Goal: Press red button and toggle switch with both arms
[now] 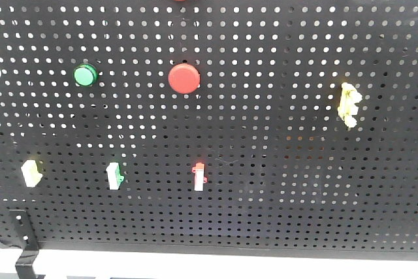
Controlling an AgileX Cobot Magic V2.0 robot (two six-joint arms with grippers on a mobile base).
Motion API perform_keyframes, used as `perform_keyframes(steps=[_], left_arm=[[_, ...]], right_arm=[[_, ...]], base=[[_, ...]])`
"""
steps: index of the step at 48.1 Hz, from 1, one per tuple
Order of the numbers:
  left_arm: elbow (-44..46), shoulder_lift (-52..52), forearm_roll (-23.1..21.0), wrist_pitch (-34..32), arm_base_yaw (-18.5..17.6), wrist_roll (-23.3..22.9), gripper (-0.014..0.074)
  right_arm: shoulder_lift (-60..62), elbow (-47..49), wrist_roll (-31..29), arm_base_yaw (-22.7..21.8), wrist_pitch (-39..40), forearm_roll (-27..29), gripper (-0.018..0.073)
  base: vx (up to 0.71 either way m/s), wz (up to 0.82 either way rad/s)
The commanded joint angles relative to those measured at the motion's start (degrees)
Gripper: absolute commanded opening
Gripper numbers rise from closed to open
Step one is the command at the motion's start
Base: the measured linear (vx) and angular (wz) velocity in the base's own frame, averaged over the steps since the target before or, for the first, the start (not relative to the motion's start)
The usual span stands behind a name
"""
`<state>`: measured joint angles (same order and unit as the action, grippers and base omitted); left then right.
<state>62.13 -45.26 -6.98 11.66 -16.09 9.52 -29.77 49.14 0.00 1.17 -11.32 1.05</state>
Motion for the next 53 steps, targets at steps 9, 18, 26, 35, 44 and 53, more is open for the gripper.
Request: perform_keyframes(steps=[9,18,26,35,44,53], left_arm=[[10.07,-7.39,-5.96,-2.25,-9.13,8.45,0.0002],[18.73,-17.31,-6.29,-2.76,-19.56,13.84,0.0002],[25.99,-24.72,-6.22,-3.49,-20.6,13.86,0.0002],[31.92,-31.18,-6.13,-3.01,-20.6,13.91,0.0002],[36.86,-36.51,-4.56,-3.81,-20.4,14.04,0.0002],[42.05,-41.25,-2.79,-3.27,-19.56,13.8,0.0002]], right_arm=[[-0.84,1.93,0.0,-0.21,2.82,0.9,-0.0003],[-0.95,1.93,0.0,-0.21,2.82,0.9,-0.0003],[-0.94,1.93,0.0,-0.21,2.76,0.9,-0.0003],[-0.94,1.93,0.0,-0.21,2.76,0.9,-0.0003],[-0.94,1.93,0.0,-0.21,2.76,0.9,-0.0003],[-0.94,1.93,0.0,-0.21,2.01,0.9,-0.0003]], base=[[0.0,0.0],[0.0,0.0],[0.0,0.0],[0.0,0.0],[0.0,0.0],[0.0,0.0]])
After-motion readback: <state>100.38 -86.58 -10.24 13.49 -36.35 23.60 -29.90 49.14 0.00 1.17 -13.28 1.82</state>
